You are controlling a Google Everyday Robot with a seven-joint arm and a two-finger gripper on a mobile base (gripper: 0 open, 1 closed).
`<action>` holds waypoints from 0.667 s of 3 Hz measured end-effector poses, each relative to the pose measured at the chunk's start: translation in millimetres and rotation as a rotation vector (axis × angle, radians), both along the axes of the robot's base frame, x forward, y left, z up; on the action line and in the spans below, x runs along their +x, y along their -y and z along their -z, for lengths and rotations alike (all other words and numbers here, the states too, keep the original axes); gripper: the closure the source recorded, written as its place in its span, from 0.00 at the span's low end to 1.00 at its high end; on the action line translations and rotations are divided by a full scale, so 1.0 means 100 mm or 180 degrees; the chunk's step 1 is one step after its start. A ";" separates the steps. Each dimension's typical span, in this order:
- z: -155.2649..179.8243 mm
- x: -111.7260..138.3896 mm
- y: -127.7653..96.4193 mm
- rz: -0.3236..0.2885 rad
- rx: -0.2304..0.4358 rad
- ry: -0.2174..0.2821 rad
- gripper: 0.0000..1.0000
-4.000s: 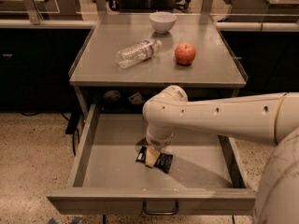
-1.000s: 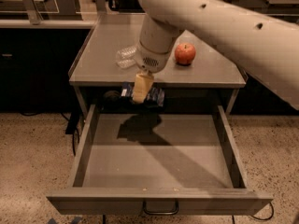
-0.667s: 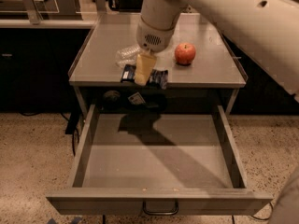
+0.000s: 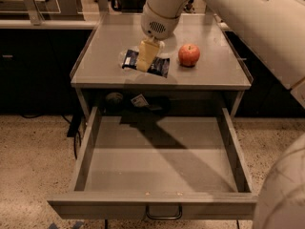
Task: Pick rxbar blueberry from top drawer and place on counter
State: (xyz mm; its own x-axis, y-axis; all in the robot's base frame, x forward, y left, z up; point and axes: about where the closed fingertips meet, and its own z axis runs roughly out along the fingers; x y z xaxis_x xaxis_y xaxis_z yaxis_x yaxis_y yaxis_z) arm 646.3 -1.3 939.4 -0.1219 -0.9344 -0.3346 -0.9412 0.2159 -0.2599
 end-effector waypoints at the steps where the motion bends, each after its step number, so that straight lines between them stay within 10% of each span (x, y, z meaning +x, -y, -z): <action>1: 0.02 0.02 0.00 -0.0004 -0.0008 0.0001 1.00; 2: 0.15 0.37 0.01 -0.0029 -0.0065 0.0018 1.00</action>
Offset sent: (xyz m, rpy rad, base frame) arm 0.1156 -0.0068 -0.0388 -0.0592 -0.0209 0.0230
